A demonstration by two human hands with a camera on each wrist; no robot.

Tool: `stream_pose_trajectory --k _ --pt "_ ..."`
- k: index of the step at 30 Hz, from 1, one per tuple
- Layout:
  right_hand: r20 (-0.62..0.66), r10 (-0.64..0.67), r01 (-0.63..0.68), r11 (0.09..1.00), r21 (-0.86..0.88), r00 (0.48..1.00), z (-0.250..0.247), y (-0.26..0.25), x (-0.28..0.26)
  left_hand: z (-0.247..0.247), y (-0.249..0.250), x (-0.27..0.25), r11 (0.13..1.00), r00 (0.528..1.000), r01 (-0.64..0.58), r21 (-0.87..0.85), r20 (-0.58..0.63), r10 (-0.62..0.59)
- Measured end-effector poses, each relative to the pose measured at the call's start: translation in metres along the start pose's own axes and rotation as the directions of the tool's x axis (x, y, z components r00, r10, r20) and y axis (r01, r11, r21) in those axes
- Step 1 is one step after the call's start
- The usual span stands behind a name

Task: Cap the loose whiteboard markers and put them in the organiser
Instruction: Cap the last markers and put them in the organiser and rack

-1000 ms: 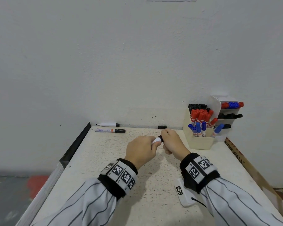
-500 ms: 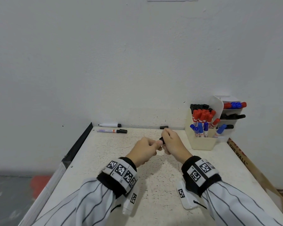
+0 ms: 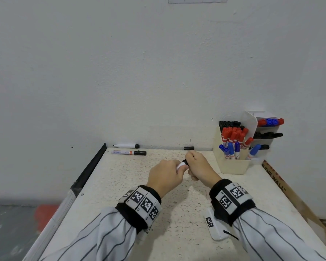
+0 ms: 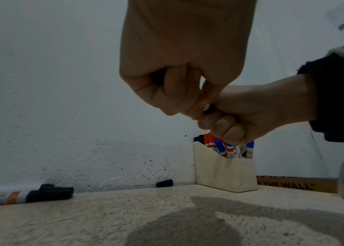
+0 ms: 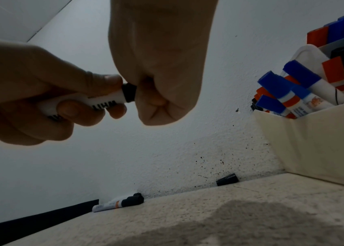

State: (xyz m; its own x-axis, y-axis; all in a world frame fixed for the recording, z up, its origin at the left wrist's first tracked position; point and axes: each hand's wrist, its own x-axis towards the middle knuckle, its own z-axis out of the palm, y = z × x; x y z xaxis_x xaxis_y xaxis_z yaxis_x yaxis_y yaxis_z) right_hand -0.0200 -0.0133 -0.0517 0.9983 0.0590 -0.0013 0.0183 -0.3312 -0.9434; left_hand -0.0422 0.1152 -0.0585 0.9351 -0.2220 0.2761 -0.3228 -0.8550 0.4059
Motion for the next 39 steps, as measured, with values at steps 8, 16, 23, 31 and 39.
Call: stream_pose_trajectory --k 8,16,23,31,39 --pt "-0.01 -0.143 0.141 0.982 -0.127 0.99 -0.017 -0.004 0.008 -0.007 -0.01 0.017 0.948 0.991 -0.038 -0.316 0.108 0.076" --pt "-0.56 -0.486 0.436 0.87 -0.232 0.672 -0.12 -0.039 -0.016 0.001 -0.092 0.062 0.938 0.922 0.335 -0.085 0.233 -0.308" --pt "-0.8 -0.472 0.29 0.877 -0.383 0.371 -0.223 -0.008 -0.032 0.002 -0.159 0.073 0.795 0.811 0.516 0.319 0.118 -0.574" --pt "-0.798 -0.321 0.179 0.947 -0.267 0.51 -0.227 0.071 -0.006 0.002 -0.17 0.08 0.758 0.791 0.527 0.384 0.104 -0.603" --pt "-0.783 -0.249 0.096 0.967 -0.237 0.571 -0.218 0.102 0.026 0.0 -0.179 0.087 0.769 0.82 0.476 0.427 0.1 -0.563"
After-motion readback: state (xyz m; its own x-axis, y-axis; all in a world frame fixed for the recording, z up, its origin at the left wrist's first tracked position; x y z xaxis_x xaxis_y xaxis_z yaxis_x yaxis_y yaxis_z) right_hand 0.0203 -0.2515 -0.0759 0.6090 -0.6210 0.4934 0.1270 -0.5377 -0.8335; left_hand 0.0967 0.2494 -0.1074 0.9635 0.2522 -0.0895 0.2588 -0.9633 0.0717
